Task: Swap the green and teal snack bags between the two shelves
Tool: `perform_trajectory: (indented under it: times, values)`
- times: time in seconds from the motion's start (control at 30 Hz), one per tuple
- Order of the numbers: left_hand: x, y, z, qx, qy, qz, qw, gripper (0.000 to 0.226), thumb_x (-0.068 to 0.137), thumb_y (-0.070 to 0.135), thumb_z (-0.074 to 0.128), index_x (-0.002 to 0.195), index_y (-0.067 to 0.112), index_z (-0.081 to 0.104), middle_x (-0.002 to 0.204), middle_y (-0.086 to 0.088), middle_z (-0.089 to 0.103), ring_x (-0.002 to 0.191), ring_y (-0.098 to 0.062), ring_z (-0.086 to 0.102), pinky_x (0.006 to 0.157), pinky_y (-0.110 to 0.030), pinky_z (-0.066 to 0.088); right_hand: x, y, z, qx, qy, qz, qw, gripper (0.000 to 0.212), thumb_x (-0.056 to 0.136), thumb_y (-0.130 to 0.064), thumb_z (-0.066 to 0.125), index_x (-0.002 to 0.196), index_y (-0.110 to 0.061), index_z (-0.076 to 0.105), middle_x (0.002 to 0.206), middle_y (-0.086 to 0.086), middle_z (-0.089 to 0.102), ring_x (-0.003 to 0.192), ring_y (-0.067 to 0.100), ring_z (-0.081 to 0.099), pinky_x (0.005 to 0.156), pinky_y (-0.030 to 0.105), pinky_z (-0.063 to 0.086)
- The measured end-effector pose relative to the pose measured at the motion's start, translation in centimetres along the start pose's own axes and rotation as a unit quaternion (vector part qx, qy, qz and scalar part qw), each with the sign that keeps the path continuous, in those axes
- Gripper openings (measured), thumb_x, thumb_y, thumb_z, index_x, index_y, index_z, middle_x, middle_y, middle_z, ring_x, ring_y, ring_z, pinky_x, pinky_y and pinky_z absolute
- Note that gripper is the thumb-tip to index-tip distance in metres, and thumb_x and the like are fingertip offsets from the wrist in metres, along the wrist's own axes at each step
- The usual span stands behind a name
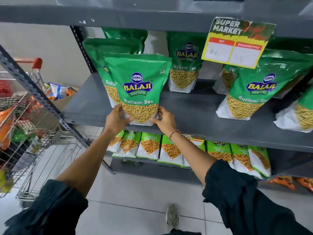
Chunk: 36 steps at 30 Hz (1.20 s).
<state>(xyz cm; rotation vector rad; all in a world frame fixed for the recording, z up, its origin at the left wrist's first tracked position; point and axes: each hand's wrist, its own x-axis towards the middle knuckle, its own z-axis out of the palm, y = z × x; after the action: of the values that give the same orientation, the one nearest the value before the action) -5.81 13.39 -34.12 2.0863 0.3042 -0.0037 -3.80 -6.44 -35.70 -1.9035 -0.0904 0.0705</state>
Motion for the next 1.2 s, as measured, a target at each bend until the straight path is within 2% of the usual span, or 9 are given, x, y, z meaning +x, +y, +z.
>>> perform_trajectory:
  times: [0.23,0.33,0.4,0.5,0.57,0.63,0.77,0.9,1.2]
  values:
    - [0.2,3.6,3.7,0.003,0.0,0.064,0.998,0.062,0.064,0.02,0.082,0.118,0.009,0.054,0.105,-0.01,0.062,0.101,-0.02,0.057,0.089,-0.035,0.049,-0.4,1.4,-5.3,0.024,0.051,-0.005,0.998,0.046,0.066,-0.003,0.076,0.109,-0.005,0.06,0.106,0.015,0.069,0.093,0.017,0.066,0.087,0.032,0.055]
    - [1.4,5.9,6.7,-0.013,-0.022,0.075,0.997,0.077,0.062,0.022,0.084,0.128,0.006,0.049,0.113,-0.012,0.065,0.103,-0.023,0.062,0.094,-0.044,0.052,0.0,1.5,-8.8,0.011,0.086,-0.012,0.996,0.047,0.067,0.001,0.074,0.111,-0.003,0.059,0.104,0.007,0.066,0.092,0.013,0.063,0.074,0.007,0.051]
    - [2.2,7.0,8.7,-0.027,-0.033,0.074,0.996,0.074,0.06,0.019,0.085,0.125,0.007,0.053,0.12,-0.012,0.066,0.105,-0.024,0.064,0.095,-0.044,0.052,0.5,1.8,-10.8,0.006,0.1,-0.014,0.995,0.047,0.068,0.004,0.072,0.112,-0.001,0.058,0.105,0.006,0.064,0.091,0.01,0.061,0.07,0.002,0.047]
    - [3.3,7.9,11.1,-0.045,-0.033,0.071,0.996,0.069,0.055,0.014,0.087,0.117,0.006,0.057,0.113,-0.013,0.07,0.1,-0.024,0.067,0.092,-0.044,0.054,1.4,2.6,-12.7,0.002,0.112,0.002,0.994,0.044,0.07,0.005,0.07,0.112,0.0,0.058,0.11,0.015,0.066,0.079,-0.006,0.06,0.077,0.01,0.051]
    - [3.9,8.0,12.1,-0.041,-0.035,0.062,0.997,0.069,0.054,0.016,0.088,0.115,0.006,0.057,0.111,-0.014,0.07,0.1,-0.026,0.066,0.092,-0.045,0.054,1.8,3.1,-13.5,-0.009,0.113,0.015,0.993,0.043,0.071,0.006,0.069,0.112,0.002,0.057,0.104,0.017,0.068,0.072,-0.012,0.057,0.072,0.006,0.05]
    - [4.4,8.0,12.7,-0.031,-0.035,0.057,0.997,0.07,0.053,0.02,0.089,0.114,0.007,0.057,0.109,-0.014,0.07,0.099,-0.027,0.067,0.09,-0.046,0.054,2.0,3.0,-13.7,-0.023,0.113,0.018,0.993,0.04,0.072,0.007,0.067,0.111,0.005,0.057,0.094,0.013,0.069,0.07,-0.01,0.057,0.063,0.001,0.045]
    - [4.9,7.6,13.1,-0.026,-0.031,0.044,0.998,0.07,0.054,0.02,0.089,0.113,0.006,0.055,0.11,-0.015,0.069,0.099,-0.028,0.066,0.09,-0.048,0.054,2.4,2.9,-13.5,-0.031,0.107,0.019,0.994,0.036,0.072,0.006,0.067,0.107,0.001,0.06,0.107,0.015,0.067,0.091,0.014,0.062,0.066,0.002,0.046]
    - [4.8,8.0,13.2,-0.028,-0.034,0.053,0.998,0.07,0.058,0.017,0.086,0.118,0.005,0.052,0.117,-0.017,0.066,0.106,-0.03,0.063,0.094,-0.047,0.052,2.6,3.4,-13.2,-0.025,0.106,0.026,0.994,0.036,0.072,0.005,0.067,0.107,-0.002,0.06,0.108,0.013,0.067,0.093,0.012,0.061,0.087,0.025,0.048]
    - [4.5,7.8,13.6,-0.034,-0.041,0.057,0.997,0.068,0.062,0.018,0.085,0.119,0.005,0.05,0.12,-0.015,0.065,0.108,-0.03,0.063,0.094,-0.043,0.052,2.3,3.8,-12.8,-0.033,0.113,0.031,0.993,0.037,0.074,0.002,0.064,0.109,-0.009,0.059,0.103,0.002,0.065,0.094,0.008,0.059,0.089,0.022,0.044]
